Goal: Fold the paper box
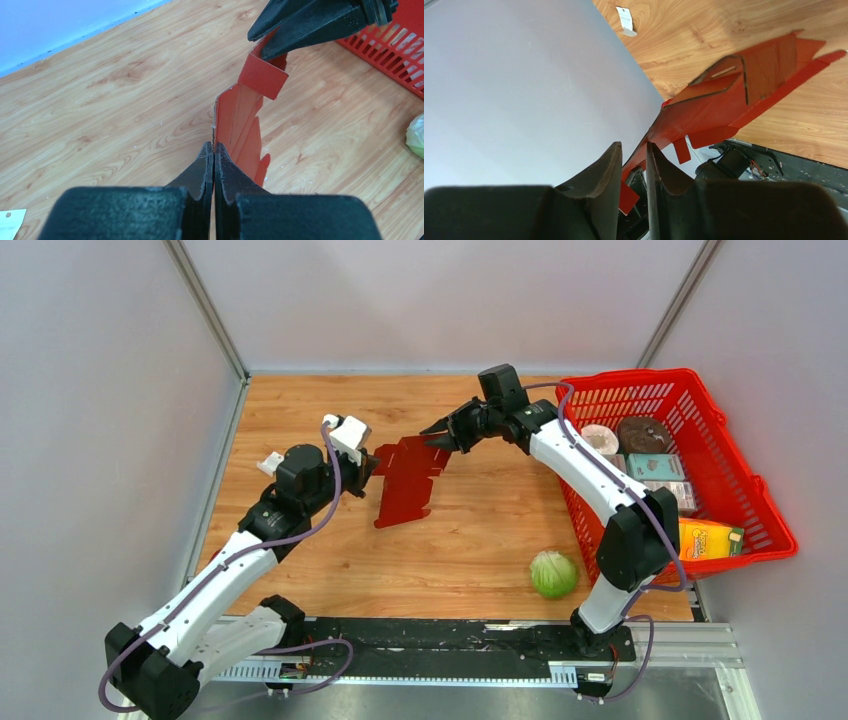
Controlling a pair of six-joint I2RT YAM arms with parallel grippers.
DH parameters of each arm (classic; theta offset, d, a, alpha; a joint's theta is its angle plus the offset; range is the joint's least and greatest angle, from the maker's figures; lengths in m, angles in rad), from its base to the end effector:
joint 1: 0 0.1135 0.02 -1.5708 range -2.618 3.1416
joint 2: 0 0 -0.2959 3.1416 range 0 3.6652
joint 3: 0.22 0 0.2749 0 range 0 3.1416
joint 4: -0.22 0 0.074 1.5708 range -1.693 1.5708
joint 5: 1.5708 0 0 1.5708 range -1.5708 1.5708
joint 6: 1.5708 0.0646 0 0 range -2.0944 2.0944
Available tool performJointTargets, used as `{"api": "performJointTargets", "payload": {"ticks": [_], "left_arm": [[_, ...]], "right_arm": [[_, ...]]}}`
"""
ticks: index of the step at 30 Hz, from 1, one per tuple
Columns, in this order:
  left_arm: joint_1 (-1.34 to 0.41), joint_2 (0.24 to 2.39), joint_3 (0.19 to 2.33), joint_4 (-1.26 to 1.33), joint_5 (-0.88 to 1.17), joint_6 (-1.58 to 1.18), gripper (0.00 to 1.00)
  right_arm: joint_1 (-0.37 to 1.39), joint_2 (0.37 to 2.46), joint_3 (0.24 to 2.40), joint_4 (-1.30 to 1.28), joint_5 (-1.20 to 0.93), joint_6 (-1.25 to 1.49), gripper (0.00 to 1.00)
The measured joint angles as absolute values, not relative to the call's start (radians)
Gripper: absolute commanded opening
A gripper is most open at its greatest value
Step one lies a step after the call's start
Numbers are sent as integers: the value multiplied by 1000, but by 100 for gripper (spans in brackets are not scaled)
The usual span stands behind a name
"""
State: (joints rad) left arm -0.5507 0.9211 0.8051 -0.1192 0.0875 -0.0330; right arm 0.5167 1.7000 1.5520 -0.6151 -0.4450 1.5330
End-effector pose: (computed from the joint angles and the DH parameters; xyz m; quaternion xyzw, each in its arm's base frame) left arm 0.2092 -0.1351 0.3454 0.2270 0.7514 -0.2109 0.5826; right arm 0.3583 0.2356 0.3353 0.3606 0.8258 0.4329 0.0256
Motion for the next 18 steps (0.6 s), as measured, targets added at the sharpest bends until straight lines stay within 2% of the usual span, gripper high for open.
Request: {"api": "performJointTargets", "payload": {"ticks": [5, 9, 10, 11, 13, 14, 17, 18], "left_arm": [[-551, 921, 805, -119, 83, -29, 0], [-554, 921, 804, -122, 78, -31, 2], [-555, 922, 803, -122, 77, -38, 6], [-555, 925, 802, -123, 76, -47, 18], [-556, 938, 801, -131, 69, -84, 28], [-556, 948, 801, -139, 62, -106, 37], [-557, 971, 791, -147, 42, -168, 47], [-557, 973, 775, -146, 29, -202, 47]], "right_arm": [[519, 1700, 1544, -596, -451, 1551, 12], [522, 1700, 1527, -584, -450, 1570, 0], [523, 1700, 1523, -583, -448, 1574, 0], [523, 1700, 1521, -583, -445, 1579, 0], [524, 1700, 1518, -590, -430, 1586, 0], [525, 1700, 1517, -593, -419, 1586, 0], [535, 1700, 1516, -619, -369, 1585, 0], [537, 1700, 1513, -629, -356, 1585, 0]]}}
